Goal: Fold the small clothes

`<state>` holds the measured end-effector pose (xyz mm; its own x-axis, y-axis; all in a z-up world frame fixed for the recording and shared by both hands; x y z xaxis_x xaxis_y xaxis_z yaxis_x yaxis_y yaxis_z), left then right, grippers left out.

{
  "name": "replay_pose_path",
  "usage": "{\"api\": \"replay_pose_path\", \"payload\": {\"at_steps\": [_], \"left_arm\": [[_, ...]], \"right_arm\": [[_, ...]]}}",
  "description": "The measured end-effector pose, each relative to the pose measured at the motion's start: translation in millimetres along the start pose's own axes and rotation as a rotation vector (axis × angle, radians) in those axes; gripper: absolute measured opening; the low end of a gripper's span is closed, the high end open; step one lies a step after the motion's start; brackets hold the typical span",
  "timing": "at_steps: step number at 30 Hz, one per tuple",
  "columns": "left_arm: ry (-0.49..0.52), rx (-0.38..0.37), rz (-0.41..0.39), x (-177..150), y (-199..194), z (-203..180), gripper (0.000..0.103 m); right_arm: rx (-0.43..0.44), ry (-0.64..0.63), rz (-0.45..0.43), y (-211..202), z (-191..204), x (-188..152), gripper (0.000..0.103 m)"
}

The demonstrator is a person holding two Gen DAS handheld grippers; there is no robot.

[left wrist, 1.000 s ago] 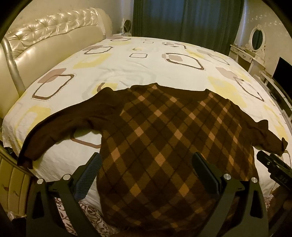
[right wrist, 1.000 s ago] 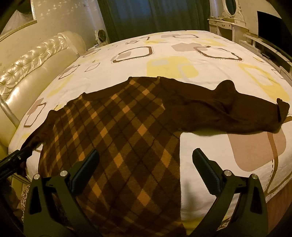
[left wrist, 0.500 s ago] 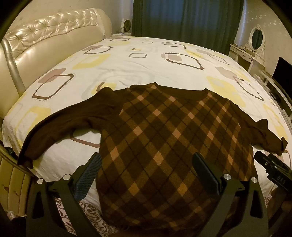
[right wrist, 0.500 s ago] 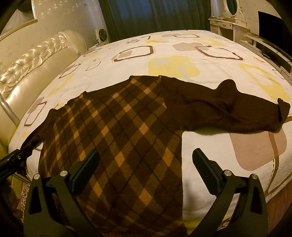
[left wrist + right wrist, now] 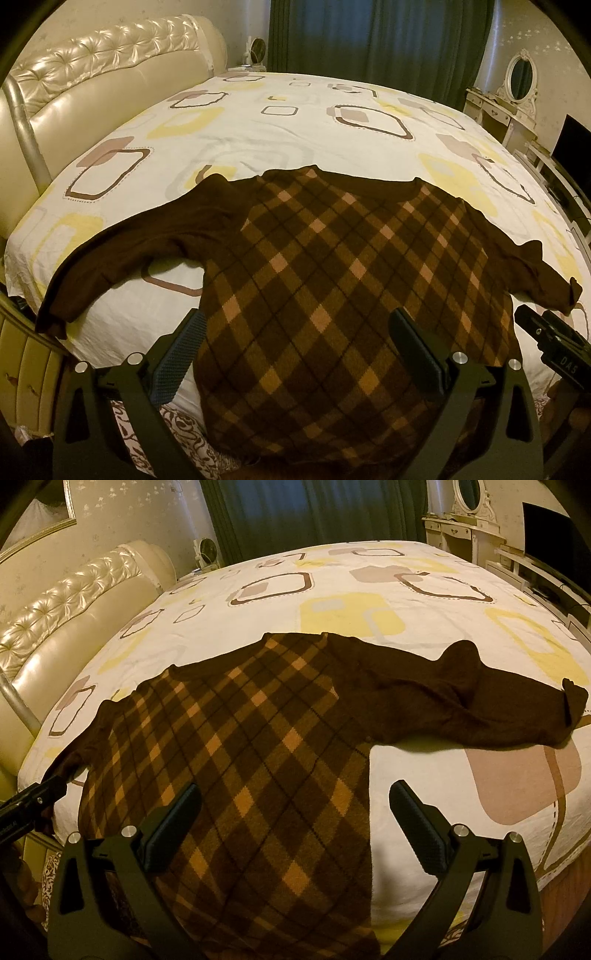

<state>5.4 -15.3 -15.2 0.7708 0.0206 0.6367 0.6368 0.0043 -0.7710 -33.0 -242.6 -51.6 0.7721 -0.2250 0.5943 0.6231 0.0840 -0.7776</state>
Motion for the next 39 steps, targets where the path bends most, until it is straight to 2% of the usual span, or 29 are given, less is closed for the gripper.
{"api": "replay_pose_path", "payload": {"at_steps": [39], "left_arm": [[-0.014,-0.01,0.028,-6.1,7.8,3.3,0.099]], "right_arm": [[-0.001,0.014,0.022,6.2,-5.1,-3.8,0.101]]}}
Point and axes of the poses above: each gripper's, at about its wrist camera, not at the fingertips, and y roughly the way its jaws point, z to its left, x to its top, the point moved 4 cm from there along y, roughly the way its jaws point, and after that the axes turned 2 degrees about x, right-handed, at the moved point
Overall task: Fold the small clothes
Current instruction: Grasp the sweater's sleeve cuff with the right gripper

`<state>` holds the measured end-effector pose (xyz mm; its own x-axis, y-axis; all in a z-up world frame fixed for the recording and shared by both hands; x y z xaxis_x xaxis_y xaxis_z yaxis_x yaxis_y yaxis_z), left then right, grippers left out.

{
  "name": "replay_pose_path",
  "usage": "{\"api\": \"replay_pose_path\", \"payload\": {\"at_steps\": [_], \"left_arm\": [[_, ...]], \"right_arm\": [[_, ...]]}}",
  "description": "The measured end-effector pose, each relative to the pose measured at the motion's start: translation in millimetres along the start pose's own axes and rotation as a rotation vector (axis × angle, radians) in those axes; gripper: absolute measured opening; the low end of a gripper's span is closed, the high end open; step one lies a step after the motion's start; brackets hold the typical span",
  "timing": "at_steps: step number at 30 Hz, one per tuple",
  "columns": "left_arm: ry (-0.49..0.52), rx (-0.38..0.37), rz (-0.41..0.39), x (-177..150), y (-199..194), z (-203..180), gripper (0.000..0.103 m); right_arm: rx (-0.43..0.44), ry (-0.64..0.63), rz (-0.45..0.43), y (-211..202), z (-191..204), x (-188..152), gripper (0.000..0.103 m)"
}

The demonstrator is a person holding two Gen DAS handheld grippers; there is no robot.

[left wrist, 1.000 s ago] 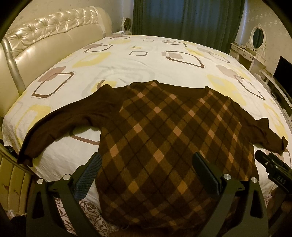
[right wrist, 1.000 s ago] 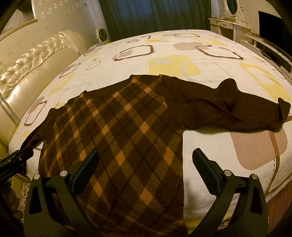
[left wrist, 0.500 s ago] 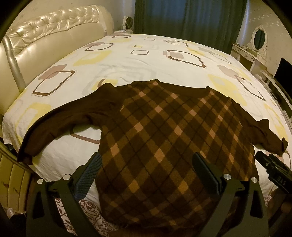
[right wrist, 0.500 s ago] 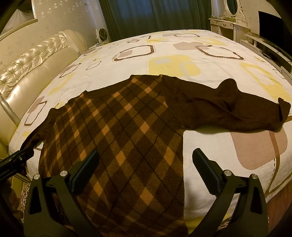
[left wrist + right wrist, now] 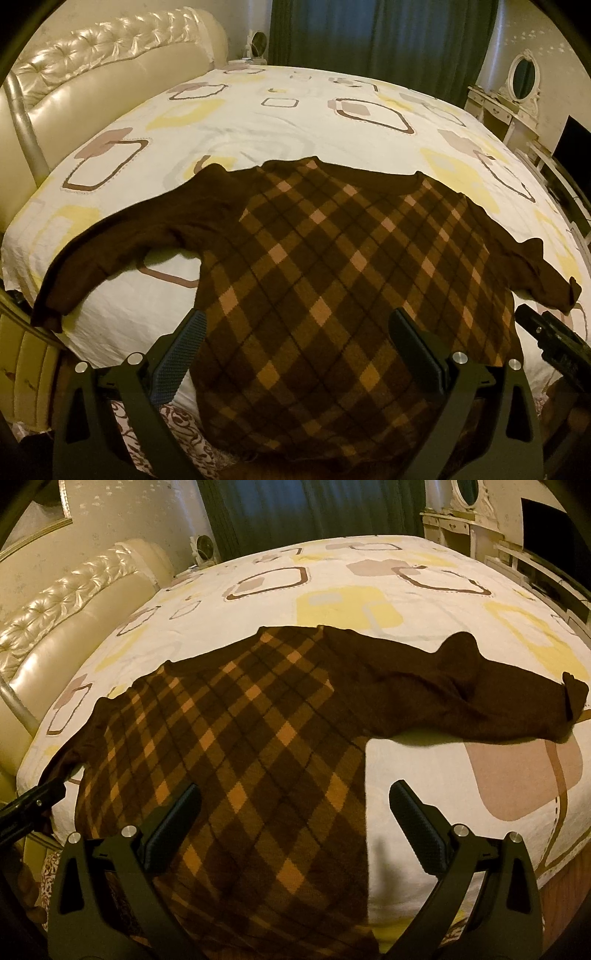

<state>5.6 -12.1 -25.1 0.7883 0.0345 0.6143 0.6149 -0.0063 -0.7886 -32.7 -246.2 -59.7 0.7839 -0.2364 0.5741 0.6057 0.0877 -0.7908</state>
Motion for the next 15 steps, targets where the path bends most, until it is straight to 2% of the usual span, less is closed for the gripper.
{"api": "replay_pose_path", "payload": {"at_steps": [5,8,11,13,14,15], "left_arm": [[-0.01,-0.009,0.03,-4.3,8.1,1.1,0.099],[-0.014,-0.01,0.049,-6.0,12.9,2.4,0.099],[-0.017,-0.006,0.054,-5.2,16.0,4.1,0.099],[-0.02,-0.002,0.053,-4.0,16.5,6.4,0.099],[-0.023,0.002,0.053,-3.2,17.3,7.8,0.099],[-0.025,0.004,0.054,-2.1,18.4,9.2,0.099]], "right_arm": [[-0.022,0.073,0.011,-1.1,-30.6,15.2,0.101],[-0.095,0.125,-0.016,-10.2,-70.4,39.2,0.101],[-0.207,0.207,-0.058,-20.9,-134.6,68.8,0.098],[-0.332,0.275,-0.048,-22.3,-191.4,87.4,0.086],[-0.371,0.3,-0.034,-21.5,-211.6,92.4,0.074],[-0.415,0.341,0.002,-16.5,-240.4,97.4,0.066]]}}
Point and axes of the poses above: each gripper's, at about its wrist camera, not at the fingertips, and y roughly the way its jaws point, z to its left, x to its top, the point moved 4 cm from there along y, roughly the way its jaws point, and after that the axes turned 2 degrees about x, right-handed, at the moved point
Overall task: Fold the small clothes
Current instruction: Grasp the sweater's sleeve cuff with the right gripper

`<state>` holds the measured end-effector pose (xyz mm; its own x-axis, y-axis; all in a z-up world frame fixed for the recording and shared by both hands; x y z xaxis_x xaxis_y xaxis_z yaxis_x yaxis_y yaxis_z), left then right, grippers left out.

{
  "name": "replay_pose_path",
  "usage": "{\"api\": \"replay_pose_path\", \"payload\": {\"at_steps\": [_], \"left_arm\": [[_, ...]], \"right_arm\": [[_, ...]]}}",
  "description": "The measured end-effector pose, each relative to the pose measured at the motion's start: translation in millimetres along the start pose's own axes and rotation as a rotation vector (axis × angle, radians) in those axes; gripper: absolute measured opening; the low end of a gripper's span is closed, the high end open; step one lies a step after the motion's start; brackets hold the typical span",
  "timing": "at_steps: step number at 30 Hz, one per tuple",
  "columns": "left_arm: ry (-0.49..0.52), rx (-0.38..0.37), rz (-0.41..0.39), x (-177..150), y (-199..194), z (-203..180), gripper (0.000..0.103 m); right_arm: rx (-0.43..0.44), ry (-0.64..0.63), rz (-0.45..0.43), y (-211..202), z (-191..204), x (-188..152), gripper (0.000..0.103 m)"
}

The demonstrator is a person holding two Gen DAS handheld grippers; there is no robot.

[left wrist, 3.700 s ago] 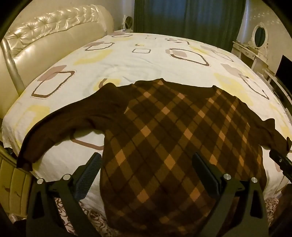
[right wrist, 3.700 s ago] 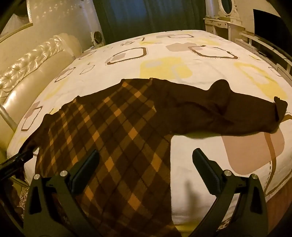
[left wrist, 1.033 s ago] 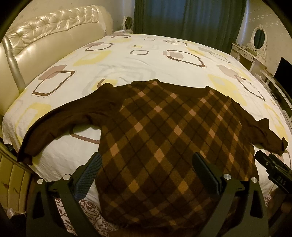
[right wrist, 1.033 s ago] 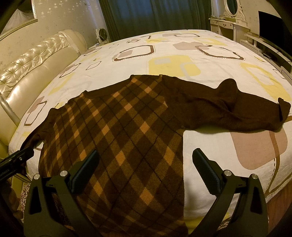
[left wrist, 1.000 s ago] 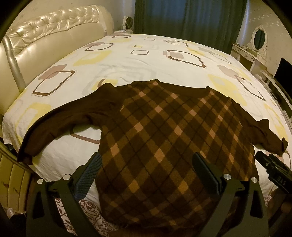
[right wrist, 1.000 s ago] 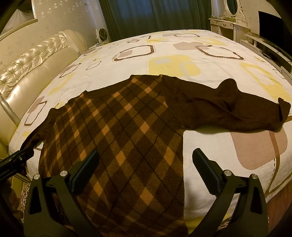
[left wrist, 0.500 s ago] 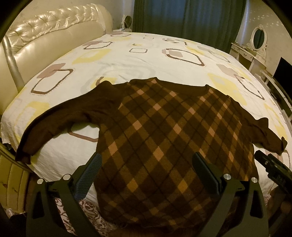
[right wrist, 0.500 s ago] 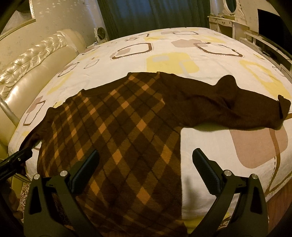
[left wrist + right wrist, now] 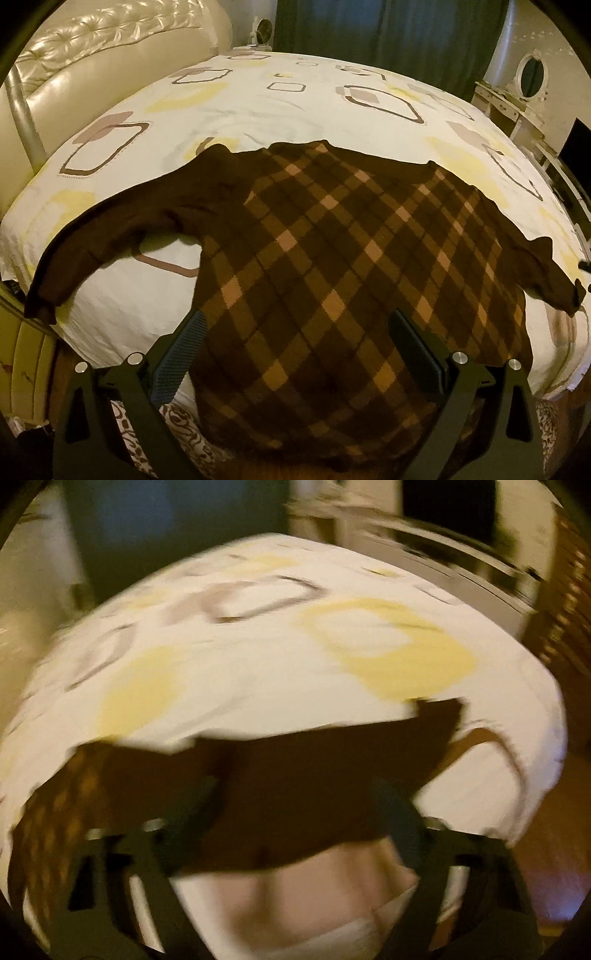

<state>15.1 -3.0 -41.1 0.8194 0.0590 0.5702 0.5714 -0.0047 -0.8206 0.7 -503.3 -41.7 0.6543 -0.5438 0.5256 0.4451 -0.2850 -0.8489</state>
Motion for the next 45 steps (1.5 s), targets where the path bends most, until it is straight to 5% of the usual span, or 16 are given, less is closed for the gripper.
{"api": "replay_pose_path", "payload": {"at_steps": [7,11,20,26,31,34,36,41,43,45], "left_arm": [[-0.043,0.044,0.039,3.0,13.9,13.2,0.099],[-0.056,0.048,0.067,2.3,19.4,14.4,0.099],[-0.049,0.048,0.069,2.7,22.4,10.2,0.099],[-0.034,0.039,0.072,3.4,20.4,2.9,0.099],[-0.027,0.038,0.064,4.6,18.2,-0.9,0.099],[-0.031,0.037,0.066,5.4,18.6,-1.1,0.099],[-0.033,0.037,0.066,5.7,17.9,-2.4,0.099],[-0.03,0.041,0.062,6.2,15.5,-4.5,0.099],[-0.03,0.045,0.063,6.4,15.0,-4.1,0.099],[-0.033,0.047,0.064,6.4,14.4,-3.2,0.099]], "right_arm": [[-0.147,0.109,0.13,73.2,-69.3,29.1,0.055],[-0.117,0.105,0.136,77.7,-77.3,27.4,0.003],[0.145,0.394,-0.016,17.5,-168.0,-3.8,0.002],[0.229,0.59,-0.015,23.5,-226.6,-51.2,0.0],[0.409,0.722,-0.059,16.3,-252.9,-64.9,0.0],[0.47,0.727,-0.099,9.2,-254.9,-55.6,0.012],[0.469,0.7,-0.1,11.1,-247.6,-45.1,0.035],[0.494,0.64,0.001,33.0,-223.9,-27.2,0.047],[0.483,0.612,0.031,41.1,-220.5,-19.5,0.044],[0.489,0.561,0.054,41.1,-210.9,-17.7,0.007]]}}
Point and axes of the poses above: each gripper's, at about its wrist camera, not at the fingertips, and y roughly the way its jaws point, z to its left, x to its top, the point moved 4 cm from there along y, roughly the way its jaws point, and after that the axes turned 2 degrees about x, right-handed, at the moved point
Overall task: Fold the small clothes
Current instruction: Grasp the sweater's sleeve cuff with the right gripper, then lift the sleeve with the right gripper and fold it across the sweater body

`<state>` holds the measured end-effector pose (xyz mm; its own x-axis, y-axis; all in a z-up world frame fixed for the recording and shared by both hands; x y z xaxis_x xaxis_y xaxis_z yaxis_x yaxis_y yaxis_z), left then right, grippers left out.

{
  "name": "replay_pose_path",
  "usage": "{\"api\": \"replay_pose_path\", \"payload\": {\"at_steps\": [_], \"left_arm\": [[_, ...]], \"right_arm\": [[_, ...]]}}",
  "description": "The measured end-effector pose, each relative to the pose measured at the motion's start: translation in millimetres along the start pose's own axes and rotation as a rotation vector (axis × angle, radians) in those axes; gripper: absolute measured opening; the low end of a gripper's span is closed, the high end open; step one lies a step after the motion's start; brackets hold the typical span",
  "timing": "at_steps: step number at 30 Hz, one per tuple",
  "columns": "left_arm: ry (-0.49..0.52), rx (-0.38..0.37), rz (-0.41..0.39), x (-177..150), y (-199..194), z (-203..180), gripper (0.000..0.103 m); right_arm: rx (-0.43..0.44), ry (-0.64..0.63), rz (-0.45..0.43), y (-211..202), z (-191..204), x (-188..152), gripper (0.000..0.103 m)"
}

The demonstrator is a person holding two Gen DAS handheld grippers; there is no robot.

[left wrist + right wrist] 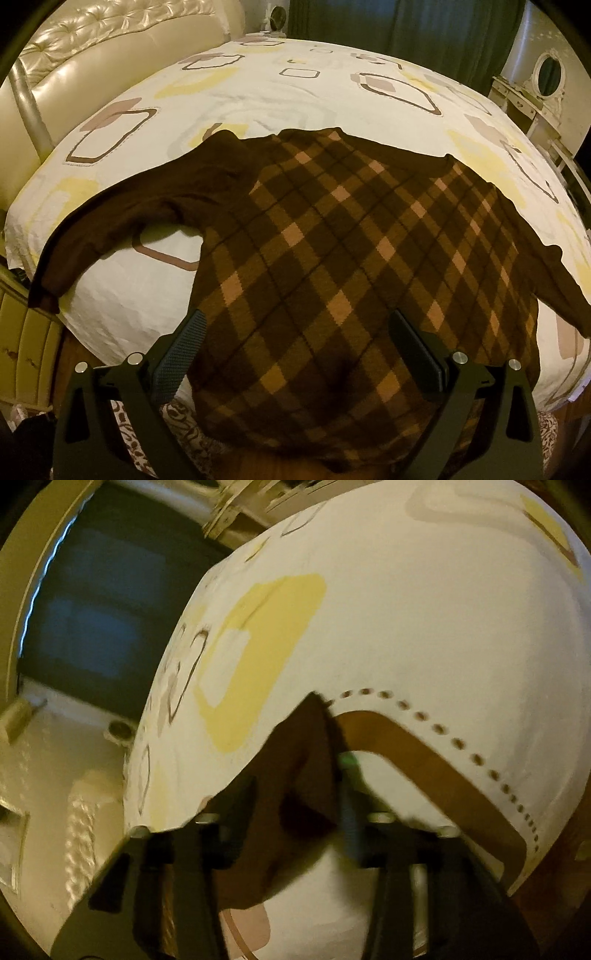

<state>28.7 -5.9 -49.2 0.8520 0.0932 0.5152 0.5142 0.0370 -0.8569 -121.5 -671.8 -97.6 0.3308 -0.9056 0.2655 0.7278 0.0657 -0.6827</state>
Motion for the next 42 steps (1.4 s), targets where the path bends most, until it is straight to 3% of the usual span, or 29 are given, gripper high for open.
{"api": "replay_pose_path", "payload": {"at_steps": [2,5,9,13,18,24,29,33,38,42], "left_arm": [[-0.004,0.002,0.002,0.8,0.6,1.6,0.099],[-0.014,-0.001,0.0,0.5,0.4,4.7,0.099],[-0.016,-0.003,-0.01,1.4,0.4,10.2,0.099],[-0.039,-0.02,-0.018,5.1,-0.9,20.3,0.099],[-0.076,-0.042,-0.017,10.3,-0.9,39.4,0.099],[-0.085,-0.071,0.001,13.0,-0.1,66.3,0.099],[-0.07,-0.059,-0.031,14.1,-6.8,88.1,0.099],[-0.075,-0.058,-0.059,12.6,-13.5,106.9,0.099],[-0.086,-0.069,-0.067,9.6,-16.4,120.6,0.099],[-0.091,-0.081,-0.076,8.1,-17.5,126.4,0.099]], "right_arm": [[-0.027,-0.035,0.023,0.8,2.6,-3.5,0.006],[-0.095,-0.042,-0.052,-13.6,-12.2,-4.1,0.005],[0.004,0.125,-0.091,-23.5,-46.9,-6.0,0.005],[0.045,0.165,-0.13,-36.8,-38.4,-6.6,0.005],[0.207,0.163,-0.163,-55.0,13.0,-6.3,0.005],[0.352,-0.039,-0.116,-74.1,131.3,-30.1,0.005],[0.442,-0.225,-0.017,-50.9,245.3,-89.4,0.005],[0.5,-0.368,0.116,-6.2,331.2,-168.2,0.005],[0.497,-0.525,0.293,50.2,399.6,-279.6,0.005],[0.476,-0.632,0.403,85.8,427.4,-361.7,0.005]]}}
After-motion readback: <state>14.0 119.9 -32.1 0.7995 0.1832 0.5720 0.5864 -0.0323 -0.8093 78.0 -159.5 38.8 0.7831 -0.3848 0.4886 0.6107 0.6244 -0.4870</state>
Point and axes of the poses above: each gripper's, at about its wrist camera, not at the fingertips, and y roughly the way its jaws point, z to its left, x to its top, the point moved 4 cm from there along y, roughly the way its jaws point, and after that the axes turned 2 degrees about x, right-handed, at the moved point
